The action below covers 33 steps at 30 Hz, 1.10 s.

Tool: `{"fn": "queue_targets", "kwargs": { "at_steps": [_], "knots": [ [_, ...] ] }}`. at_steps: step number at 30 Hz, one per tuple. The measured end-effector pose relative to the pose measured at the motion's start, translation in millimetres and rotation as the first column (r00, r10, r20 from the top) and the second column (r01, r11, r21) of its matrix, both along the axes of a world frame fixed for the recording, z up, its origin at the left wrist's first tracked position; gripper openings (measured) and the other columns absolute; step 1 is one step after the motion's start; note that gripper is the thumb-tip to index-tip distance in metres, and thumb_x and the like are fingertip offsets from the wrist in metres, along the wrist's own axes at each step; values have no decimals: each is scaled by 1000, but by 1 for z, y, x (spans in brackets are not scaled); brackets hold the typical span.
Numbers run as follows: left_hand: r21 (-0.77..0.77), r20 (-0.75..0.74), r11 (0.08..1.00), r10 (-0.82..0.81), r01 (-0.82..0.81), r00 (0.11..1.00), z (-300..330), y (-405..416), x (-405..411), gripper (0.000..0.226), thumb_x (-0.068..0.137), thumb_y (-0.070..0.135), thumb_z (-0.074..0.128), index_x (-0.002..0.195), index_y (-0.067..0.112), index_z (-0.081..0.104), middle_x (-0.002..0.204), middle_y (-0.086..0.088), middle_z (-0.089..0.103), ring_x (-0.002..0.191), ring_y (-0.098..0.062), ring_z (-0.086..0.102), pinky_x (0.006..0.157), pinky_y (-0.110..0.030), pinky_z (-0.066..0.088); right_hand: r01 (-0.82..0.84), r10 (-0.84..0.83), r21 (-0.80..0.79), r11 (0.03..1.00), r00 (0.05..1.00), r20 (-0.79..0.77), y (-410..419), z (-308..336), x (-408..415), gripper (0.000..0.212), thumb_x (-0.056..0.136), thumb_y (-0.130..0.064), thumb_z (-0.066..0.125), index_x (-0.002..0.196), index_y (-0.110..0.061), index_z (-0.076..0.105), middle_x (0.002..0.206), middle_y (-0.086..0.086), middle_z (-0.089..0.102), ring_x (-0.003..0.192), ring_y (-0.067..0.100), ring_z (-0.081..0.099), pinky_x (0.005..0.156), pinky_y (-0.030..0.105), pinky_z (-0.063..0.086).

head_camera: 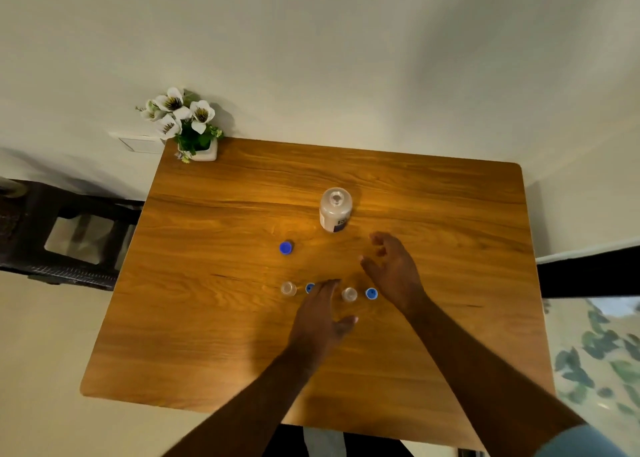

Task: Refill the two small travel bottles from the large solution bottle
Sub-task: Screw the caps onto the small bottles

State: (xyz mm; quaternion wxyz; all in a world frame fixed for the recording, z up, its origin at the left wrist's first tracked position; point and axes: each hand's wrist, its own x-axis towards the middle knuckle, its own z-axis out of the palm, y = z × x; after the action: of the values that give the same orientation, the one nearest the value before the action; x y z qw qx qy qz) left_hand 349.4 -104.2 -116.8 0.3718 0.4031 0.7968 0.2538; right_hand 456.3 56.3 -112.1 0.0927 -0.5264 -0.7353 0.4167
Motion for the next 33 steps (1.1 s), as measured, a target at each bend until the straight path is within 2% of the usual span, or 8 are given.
{"fn": "queue_targets", "kwargs": {
  "at_steps": [4,7,11,17,22,26,31,33],
  "knots": [
    [18,11,1000,17,-18,1000,-7,1,3,80,77,40,84,145,20,48,145,1,54,132,-17,53,107,-42,51,-66,63,31,997,993,98,-36,-8,52,43,90,-32,69,129,-15,59,126,5,63,112,19,60,95,33,49],
    [51,18,998,24,-25,1000,-13,0,5,75,79,36,83,144,20,50,143,1,57,130,-15,55,106,-39,53,-116,114,13,993,988,104,-51,-13,67,54,84,-38,74,130,-18,58,125,-1,62,112,15,59,95,35,52],
    [109,13,992,56,-57,998,-17,2,8,65,83,32,81,140,19,55,137,1,62,123,-11,60,104,-35,53,-203,191,85,975,973,132,-51,-24,64,60,80,-41,74,133,-24,54,129,-3,59,115,16,57,93,37,54],
    [207,-1,974,91,-89,996,-16,11,14,41,87,24,79,125,17,68,123,1,72,114,-13,66,100,-39,56,-240,212,157,958,961,177,-49,-26,54,36,91,-31,64,126,-22,62,124,-1,62,113,17,56,90,32,51],
    [224,68,969,91,-104,994,-11,13,17,37,86,22,80,121,18,70,119,1,73,111,-13,68,99,-40,56,-172,165,150,974,985,59,-52,-14,67,31,88,-28,69,118,-20,64,114,-3,66,102,12,61,84,22,49],
    [258,174,958,81,-125,981,13,16,17,36,84,18,81,119,20,71,117,5,71,112,-10,67,98,-29,56,-15,19,59,998,998,-67,-57,11,83,34,87,-29,73,120,-24,63,109,-10,68,96,1,65,83,22,55],
    [326,334,919,107,-222,936,63,25,8,33,84,15,81,115,22,74,118,7,71,111,-9,68,95,-36,59,77,-68,42,996,978,-200,-63,58,93,35,85,-20,77,118,-25,65,107,-15,68,95,-4,67,79,11,53],
    [379,342,895,101,-236,934,89,31,2,34,82,14,83,115,20,75,116,4,72,110,-11,69,92,-36,61,110,-89,64,992,959,-267,-60,83,91,34,84,-15,77,112,-30,67,105,-14,70,92,-2,69,78,15,56]
  ]
}}
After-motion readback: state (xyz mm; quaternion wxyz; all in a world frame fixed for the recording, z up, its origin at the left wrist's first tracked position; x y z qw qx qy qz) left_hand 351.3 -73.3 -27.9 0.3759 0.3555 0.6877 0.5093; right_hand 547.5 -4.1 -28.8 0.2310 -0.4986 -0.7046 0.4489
